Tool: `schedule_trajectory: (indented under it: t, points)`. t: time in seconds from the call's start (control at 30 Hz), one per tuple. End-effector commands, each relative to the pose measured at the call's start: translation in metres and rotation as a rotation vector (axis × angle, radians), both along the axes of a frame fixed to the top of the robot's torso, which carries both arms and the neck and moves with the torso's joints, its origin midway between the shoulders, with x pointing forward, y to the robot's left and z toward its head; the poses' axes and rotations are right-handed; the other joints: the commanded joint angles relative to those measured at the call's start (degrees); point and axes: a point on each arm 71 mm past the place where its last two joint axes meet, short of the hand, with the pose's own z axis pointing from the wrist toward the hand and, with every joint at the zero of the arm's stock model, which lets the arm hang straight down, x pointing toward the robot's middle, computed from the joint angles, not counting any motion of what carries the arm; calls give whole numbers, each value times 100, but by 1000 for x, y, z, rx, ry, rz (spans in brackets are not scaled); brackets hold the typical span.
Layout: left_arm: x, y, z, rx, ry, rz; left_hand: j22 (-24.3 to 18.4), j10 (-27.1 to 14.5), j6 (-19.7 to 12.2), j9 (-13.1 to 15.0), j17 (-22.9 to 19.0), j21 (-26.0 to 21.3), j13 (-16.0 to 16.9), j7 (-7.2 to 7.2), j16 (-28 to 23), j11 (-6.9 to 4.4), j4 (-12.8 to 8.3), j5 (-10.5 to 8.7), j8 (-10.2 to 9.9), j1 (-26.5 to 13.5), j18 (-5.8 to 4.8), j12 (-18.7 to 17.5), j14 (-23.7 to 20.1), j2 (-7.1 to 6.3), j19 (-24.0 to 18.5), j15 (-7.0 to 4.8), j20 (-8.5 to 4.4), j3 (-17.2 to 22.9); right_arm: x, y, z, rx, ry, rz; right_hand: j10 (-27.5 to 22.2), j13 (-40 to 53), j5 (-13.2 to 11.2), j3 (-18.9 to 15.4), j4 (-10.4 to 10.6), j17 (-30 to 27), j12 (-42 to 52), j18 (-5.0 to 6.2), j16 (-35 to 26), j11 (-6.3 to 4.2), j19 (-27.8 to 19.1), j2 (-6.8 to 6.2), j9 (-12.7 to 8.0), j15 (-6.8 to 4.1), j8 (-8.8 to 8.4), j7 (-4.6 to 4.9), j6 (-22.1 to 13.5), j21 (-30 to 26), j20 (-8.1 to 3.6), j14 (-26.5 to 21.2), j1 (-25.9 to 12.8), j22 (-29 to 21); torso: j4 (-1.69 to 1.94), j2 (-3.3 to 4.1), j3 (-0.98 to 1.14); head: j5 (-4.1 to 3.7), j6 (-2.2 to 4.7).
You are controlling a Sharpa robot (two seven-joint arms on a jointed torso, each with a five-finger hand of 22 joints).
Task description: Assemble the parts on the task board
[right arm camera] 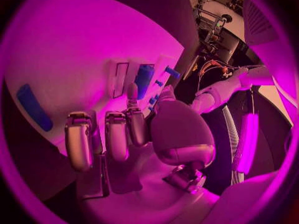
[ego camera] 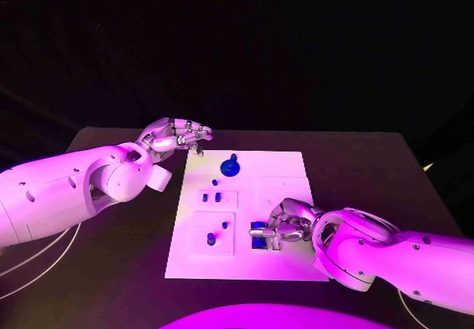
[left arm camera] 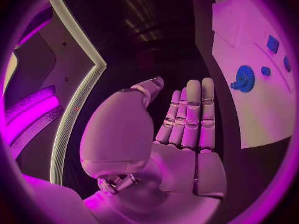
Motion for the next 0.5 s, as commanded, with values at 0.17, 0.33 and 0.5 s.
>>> schedule_trajectory:
  t: [0.17, 0.33, 0.5]
  points:
    - [-1, -1, 1, -7, -2, -16, -7, -43, -29, 9, 8, -30, 5, 118, 19, -9, 5, 3, 32, 12, 78, 38, -25, 54, 34, 8, 12, -37, -3, -1, 3, -14, -31, 33, 58, 732, -4, 150, -12, 1035, -32, -30, 30, -24, 500, -29, 10, -12, 29, -2, -52, -26, -31, 498, 34, 1440, -1, 1, 1, 6, 10]
    - [-1, -1, 1, -6, -2, -14, -7, -43, -29, 9, 8, -30, 5, 118, 19, -9, 5, 3, 32, 12, 78, 38, -25, 54, 34, 8, 12, -37, -8, -3, 6, 3, -38, 53, 76, 760, 150, 250, -35, 1047, -17, -33, 35, -25, 507, 72, 11, -12, 48, -4, -63, -9, -27, 501, 459, 1444, -2, 2, 3, 8, 10]
    - [-1, 0, 2, -7, -6, -12, -7, -43, -29, 9, 8, -30, 5, 118, 19, -9, 5, 3, 32, 12, 78, 38, -25, 54, 34, 8, 12, -37, -10, -13, 10, 21, -55, 30, 77, 769, 388, 186, -37, 1056, -31, -35, 38, -18, 510, 126, -14, -9, 18, 9, -129, -2, -28, 503, 832, 1446, -5, -3, 1, -4, -6]
